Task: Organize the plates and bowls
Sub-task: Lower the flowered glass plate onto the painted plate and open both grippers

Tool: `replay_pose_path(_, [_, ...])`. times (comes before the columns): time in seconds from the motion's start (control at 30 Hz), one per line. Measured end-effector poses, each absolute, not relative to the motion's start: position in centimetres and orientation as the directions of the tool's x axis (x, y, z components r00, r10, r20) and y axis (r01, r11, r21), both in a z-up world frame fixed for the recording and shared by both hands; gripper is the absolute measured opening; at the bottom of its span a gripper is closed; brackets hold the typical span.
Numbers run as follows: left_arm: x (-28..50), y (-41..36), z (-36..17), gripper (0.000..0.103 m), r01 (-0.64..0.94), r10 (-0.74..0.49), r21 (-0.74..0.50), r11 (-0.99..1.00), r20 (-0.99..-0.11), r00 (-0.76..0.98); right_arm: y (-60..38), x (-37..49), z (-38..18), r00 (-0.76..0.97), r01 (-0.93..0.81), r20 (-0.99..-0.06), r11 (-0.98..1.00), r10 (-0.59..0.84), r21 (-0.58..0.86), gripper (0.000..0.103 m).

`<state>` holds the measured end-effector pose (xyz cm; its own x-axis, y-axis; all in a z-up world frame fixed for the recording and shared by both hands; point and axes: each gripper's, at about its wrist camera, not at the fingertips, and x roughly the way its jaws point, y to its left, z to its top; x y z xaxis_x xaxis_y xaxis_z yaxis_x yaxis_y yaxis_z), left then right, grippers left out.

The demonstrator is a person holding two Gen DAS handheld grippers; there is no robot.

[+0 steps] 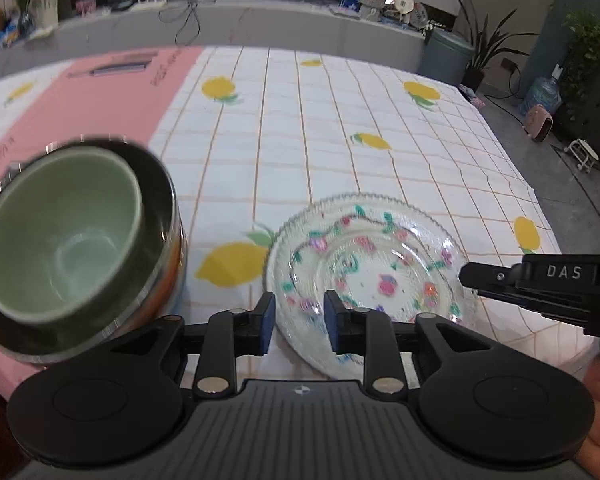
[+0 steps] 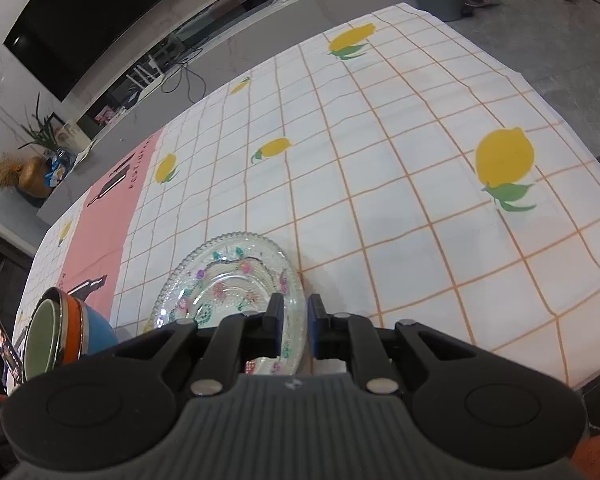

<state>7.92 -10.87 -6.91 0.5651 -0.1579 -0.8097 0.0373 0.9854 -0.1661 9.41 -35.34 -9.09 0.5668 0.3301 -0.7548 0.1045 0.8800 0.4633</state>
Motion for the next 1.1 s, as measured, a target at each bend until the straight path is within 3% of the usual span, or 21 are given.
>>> replay_pose_path(0.1, [7.9,-10.7,-7.4,0.032,0.01,-0.169,-0.196,0.981,-0.821,0.545,-35.1,9.5,-9.2,0.556,0.109,-0.767,0.886,0.321,0.45,0.004])
replay_pose_path(0.47, [8.1,-9.8,-7.7,0.026,-0.044,-0.192,-0.252,0.967,-0.827,0.528,-35.0,10.0,-9.4,0.553,0.102,-0.763,0.882,0.335,0.461,0.004])
replay_pose_path(0.6, [7.9,-9.5,-7.9,0.032,-0.072,-0.199,-0.277,0.958,-0.826,0.528,-35.6,10.1,-9.6,0.552,0.124,-0.753,0.857,0.36,0.5,0.005])
replay_pose_path(0.7, [8.0,-9.1,-8.2,0.032,-0.085,-0.236,-0.325,0.942,-0.819,0.524,-35.8,9.8,-9.4,0.563,0.149,-0.758,0.862,0.329,0.485,0.014])
replay_pose_path(1.1, [8.5,-9.5,-8.4,0.03,-0.07,-0.241,-0.328,0.942,-0.806,0.541,-35.3,10.7,-10.0,0.528,0.168,-0.779,0.858,0.338,0.485,0.013])
